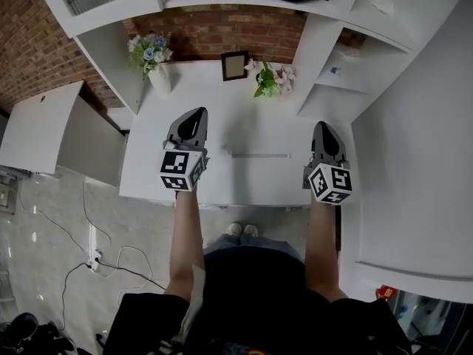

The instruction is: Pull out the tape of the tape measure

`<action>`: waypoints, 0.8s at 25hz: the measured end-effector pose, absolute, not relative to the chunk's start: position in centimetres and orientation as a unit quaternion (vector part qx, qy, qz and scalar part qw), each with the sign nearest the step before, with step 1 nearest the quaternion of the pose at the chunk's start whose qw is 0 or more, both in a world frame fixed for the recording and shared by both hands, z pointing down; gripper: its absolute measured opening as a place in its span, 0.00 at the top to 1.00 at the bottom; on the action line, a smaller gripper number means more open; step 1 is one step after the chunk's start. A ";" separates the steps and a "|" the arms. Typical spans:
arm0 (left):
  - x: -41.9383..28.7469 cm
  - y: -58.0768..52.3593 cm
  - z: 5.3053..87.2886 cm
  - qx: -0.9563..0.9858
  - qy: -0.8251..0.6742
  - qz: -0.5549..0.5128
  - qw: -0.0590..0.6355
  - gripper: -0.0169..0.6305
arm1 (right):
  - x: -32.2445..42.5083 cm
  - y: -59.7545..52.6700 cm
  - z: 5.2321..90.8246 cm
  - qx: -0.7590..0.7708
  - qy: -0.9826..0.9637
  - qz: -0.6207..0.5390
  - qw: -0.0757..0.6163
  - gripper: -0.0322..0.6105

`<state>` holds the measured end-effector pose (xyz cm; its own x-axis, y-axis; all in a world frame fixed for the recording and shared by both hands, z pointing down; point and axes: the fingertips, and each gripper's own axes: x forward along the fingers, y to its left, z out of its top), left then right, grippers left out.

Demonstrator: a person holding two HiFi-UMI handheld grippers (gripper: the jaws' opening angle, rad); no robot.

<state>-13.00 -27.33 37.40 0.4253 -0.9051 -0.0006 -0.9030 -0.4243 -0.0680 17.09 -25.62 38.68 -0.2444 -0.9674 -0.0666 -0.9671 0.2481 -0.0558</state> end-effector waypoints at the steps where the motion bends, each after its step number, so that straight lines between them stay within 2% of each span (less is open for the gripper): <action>1: -13.0 -27.2 37.3 -0.843 0.536 -0.018 0.032 0.96 | 16.9 -25.5 38.7 -0.612 0.790 -0.001 0.042 0.95; 20: -12.5 -26.1 37.2 -0.842 0.536 -0.031 0.045 0.96 | 16.5 -24.9 39.6 -0.618 0.786 -0.003 0.014 0.96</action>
